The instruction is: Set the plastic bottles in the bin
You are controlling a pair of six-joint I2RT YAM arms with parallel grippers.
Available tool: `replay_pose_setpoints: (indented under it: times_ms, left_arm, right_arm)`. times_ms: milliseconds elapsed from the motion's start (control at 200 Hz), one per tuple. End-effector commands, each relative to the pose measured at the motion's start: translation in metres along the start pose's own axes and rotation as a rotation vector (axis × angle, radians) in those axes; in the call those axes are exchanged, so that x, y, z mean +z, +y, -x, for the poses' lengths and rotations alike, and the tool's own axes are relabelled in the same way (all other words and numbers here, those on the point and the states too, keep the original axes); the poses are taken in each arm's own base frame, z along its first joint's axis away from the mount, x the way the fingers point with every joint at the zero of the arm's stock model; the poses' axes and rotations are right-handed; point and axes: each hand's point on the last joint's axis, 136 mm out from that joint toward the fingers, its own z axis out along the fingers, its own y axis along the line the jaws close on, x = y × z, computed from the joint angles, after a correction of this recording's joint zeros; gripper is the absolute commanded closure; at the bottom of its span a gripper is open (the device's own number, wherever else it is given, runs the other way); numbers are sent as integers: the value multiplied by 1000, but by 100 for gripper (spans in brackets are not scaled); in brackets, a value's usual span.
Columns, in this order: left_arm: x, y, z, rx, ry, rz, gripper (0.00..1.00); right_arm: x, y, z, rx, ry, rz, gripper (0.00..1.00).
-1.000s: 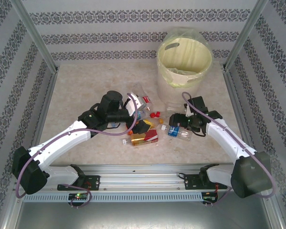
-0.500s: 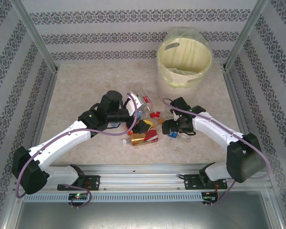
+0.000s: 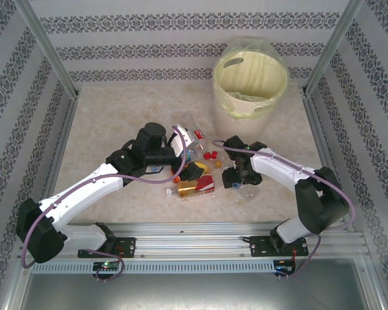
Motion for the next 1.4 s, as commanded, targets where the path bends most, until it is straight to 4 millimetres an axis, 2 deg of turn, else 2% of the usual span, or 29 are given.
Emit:
replay_pose_setpoints:
  times_ms: [0, 85, 315, 490, 729, 999, 1174, 1304, 1394]
  left_arm:
    - [-8, -12, 20, 35, -53, -28, 0]
    - [-7, -12, 19, 34, -51, -28, 0]
    - [-7, -12, 19, 35, -49, -29, 0]
    - [-7, -13, 19, 35, -48, -33, 0]
    - [-7, -14, 19, 38, -46, -34, 0]
    - [-6, -16, 19, 40, -45, -38, 0]
    - [-7, -16, 20, 43, -49, -39, 0]
    - [-7, -16, 21, 39, -59, -37, 0]
    - [-9, -15, 24, 30, -74, -27, 0]
  right_arm:
    - [-2, 1, 2, -3, -6, -17, 19]
    - [-1, 8, 0, -13, 5, 18, 24]
    - [1, 19, -12, -34, 53, 80, 23]
    - [4, 20, -20, -69, 79, 48, 16]
    - [8, 23, -26, -86, 90, 45, 15]
    - [10, 26, -19, -93, 67, 51, 25]
    - [8, 31, -13, -98, 42, 60, 35]
    - [-3, 30, -10, -103, 10, 60, 38]
    - [-18, 30, -6, -98, -37, 74, 39]
